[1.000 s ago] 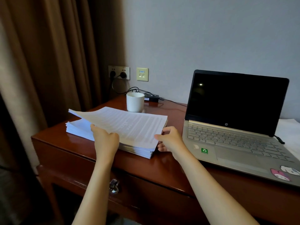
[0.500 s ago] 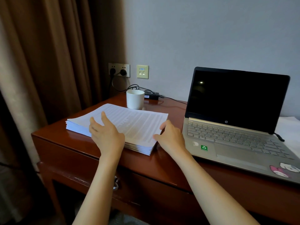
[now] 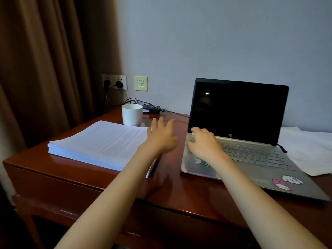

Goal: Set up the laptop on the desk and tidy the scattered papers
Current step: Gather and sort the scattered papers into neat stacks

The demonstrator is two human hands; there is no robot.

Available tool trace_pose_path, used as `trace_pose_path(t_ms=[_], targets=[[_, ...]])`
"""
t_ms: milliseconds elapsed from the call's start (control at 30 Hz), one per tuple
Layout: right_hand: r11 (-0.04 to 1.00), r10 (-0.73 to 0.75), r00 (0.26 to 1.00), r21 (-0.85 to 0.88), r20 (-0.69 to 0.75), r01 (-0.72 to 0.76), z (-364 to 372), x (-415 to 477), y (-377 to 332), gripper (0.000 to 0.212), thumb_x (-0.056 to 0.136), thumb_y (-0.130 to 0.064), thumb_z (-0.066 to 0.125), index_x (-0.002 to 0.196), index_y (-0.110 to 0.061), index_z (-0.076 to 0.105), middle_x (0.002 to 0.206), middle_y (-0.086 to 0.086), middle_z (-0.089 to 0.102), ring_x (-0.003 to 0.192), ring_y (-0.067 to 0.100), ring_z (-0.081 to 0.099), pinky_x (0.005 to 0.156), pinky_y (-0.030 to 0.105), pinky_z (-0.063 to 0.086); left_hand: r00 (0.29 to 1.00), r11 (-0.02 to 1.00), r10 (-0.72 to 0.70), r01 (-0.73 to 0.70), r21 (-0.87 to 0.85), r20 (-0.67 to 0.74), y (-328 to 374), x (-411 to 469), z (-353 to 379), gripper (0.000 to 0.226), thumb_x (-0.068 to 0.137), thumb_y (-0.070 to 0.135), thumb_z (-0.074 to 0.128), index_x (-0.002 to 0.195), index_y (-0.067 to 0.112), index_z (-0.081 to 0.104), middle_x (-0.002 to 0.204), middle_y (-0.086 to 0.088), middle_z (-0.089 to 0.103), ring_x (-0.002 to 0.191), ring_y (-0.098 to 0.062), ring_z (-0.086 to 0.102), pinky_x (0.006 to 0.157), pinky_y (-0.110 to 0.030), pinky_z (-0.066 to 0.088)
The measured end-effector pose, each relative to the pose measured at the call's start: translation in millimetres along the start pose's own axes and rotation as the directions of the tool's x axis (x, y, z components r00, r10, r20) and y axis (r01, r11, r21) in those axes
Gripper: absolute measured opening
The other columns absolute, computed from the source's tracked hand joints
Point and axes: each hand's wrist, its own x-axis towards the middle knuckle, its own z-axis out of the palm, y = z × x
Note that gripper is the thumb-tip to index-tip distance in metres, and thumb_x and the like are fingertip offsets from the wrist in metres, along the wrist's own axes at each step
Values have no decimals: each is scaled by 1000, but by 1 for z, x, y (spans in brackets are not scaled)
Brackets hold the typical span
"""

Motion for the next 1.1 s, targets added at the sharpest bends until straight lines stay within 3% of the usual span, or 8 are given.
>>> trace_pose_path(t_ms=[200, 367, 633, 1100], targets=[[973, 173, 985, -153, -8, -172, -19, -4, 62, 63, 97, -41, 39, 151, -22, 13, 158, 8, 7, 145, 31, 7, 113, 43, 23, 981, 985, 156, -163, 58, 119, 45, 26, 19, 56, 100, 32, 25, 151, 24, 5, 158, -14, -7, 145, -33, -14, 116, -46, -2], [939, 281, 959, -198, -28, -281, -33, -9, 117, 59, 99, -41, 36, 150, -20, 17, 157, 11, 13, 143, 34, 12, 112, 44, 25, 943, 959, 230, -261, 107, 243, 79, 38, 34, 57, 101, 41, 23, 152, 25, 3, 158, -12, -8, 144, -31, -18, 116, -46, -7], [858, 471, 882, -226, -14, -461, -55, -36, 199, 53, 100, -43, 27, 147, -18, 25, 149, 14, 27, 136, 33, 25, 107, 45, 28, 887, 910, 366, -405, 91, 282, 145, 40, 56, 57, 101, 46, 22, 152, 24, 7, 159, -11, -6, 145, -30, -15, 116, -45, -8], [691, 700, 712, -207, -47, -693, -82, -95, 304, 55, 99, -46, 26, 147, -19, 25, 152, 15, 24, 138, 36, 22, 110, 49, 23, 742, 770, 561, -630, 96, 367, 275, 14, 98, 57, 100, 49, 22, 151, 25, 15, 159, -13, -2, 146, -31, -11, 116, -47, -5]])
